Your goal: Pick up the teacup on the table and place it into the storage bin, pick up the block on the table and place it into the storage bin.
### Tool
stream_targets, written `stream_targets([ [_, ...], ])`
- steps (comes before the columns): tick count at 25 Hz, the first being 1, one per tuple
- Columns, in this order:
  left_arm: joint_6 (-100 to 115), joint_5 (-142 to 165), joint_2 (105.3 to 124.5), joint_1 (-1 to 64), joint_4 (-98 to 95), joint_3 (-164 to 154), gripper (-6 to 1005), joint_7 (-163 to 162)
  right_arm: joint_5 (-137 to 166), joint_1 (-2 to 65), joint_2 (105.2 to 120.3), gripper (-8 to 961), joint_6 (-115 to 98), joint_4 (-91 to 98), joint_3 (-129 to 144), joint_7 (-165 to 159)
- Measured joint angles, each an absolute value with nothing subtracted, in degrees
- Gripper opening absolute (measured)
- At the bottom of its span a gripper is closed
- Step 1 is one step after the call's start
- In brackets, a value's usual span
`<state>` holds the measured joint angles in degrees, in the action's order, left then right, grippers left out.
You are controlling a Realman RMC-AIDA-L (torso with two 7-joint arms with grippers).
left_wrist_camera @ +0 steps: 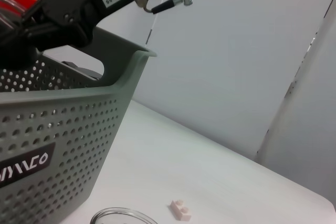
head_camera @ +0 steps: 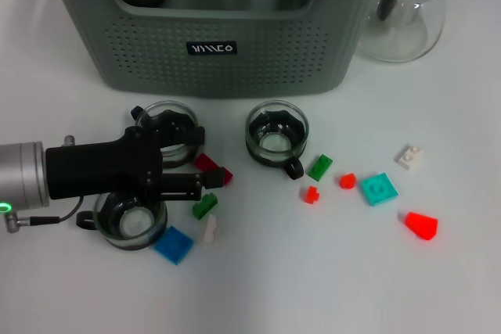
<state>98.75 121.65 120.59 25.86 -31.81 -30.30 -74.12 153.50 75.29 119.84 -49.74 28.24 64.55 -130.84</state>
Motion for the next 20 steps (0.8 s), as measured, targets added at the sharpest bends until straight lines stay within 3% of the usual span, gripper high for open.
stream_targets([
  [20, 98.5, 121.6, 120.8, 25.8, -31.7, -30.5, 877, -74.2, 153.5, 73.6, 120.16, 57, -47.4, 25.9, 65.3, -130.5],
])
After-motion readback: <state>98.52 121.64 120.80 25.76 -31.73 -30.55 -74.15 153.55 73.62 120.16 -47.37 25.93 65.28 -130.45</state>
